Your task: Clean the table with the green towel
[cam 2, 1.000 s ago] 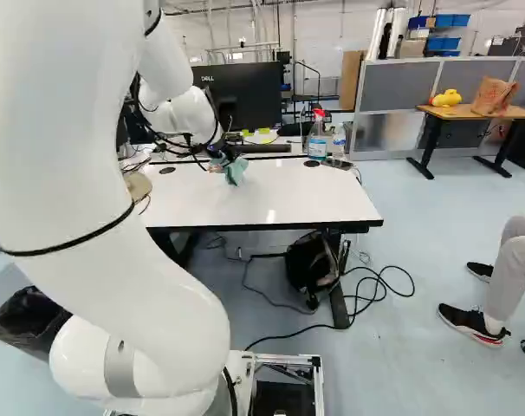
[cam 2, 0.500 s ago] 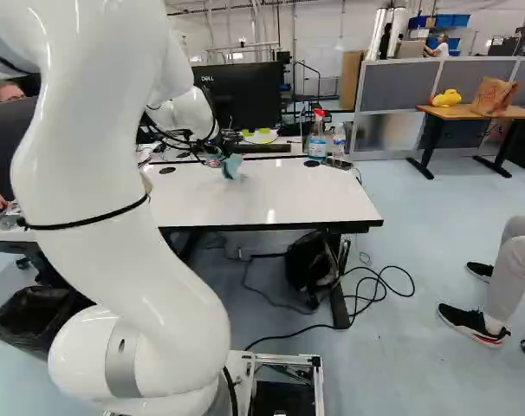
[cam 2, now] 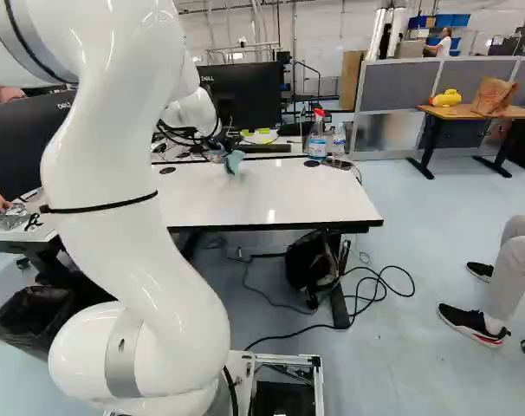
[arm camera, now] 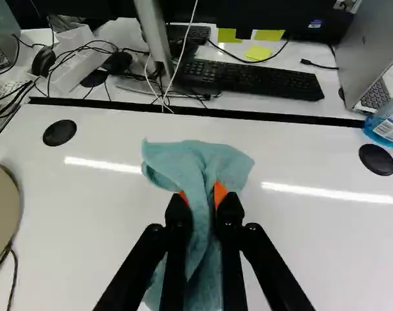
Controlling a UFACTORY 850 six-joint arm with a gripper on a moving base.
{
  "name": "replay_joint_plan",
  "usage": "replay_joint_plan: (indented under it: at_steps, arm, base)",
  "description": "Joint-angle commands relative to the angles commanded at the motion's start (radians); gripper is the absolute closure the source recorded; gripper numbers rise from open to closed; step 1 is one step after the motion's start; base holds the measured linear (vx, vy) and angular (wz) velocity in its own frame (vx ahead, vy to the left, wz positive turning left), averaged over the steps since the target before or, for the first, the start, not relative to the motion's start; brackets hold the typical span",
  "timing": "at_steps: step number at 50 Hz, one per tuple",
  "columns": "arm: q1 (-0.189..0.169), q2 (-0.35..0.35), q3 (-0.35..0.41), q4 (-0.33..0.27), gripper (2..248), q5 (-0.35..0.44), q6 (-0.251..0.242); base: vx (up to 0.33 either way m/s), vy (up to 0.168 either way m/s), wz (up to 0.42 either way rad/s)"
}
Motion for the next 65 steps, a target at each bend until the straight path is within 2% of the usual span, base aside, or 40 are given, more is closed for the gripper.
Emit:
replay_joint_plan:
  at_steps: [16, 40, 65]
  arm:
    - [-0.017, -0.002, -0.002, 0.0, 195, 0.0, 0.0]
    - [-0.019, 0.001, 0.001, 0.0, 195, 0.0, 0.0]
    - [-0.055, 0.043, 0.051, 0.0, 195, 0.0, 0.0]
  base:
    - [0.0, 0.0, 0.0]
    - [0.0, 0.0, 0.0]
    - [0.0, 0.0, 0.0]
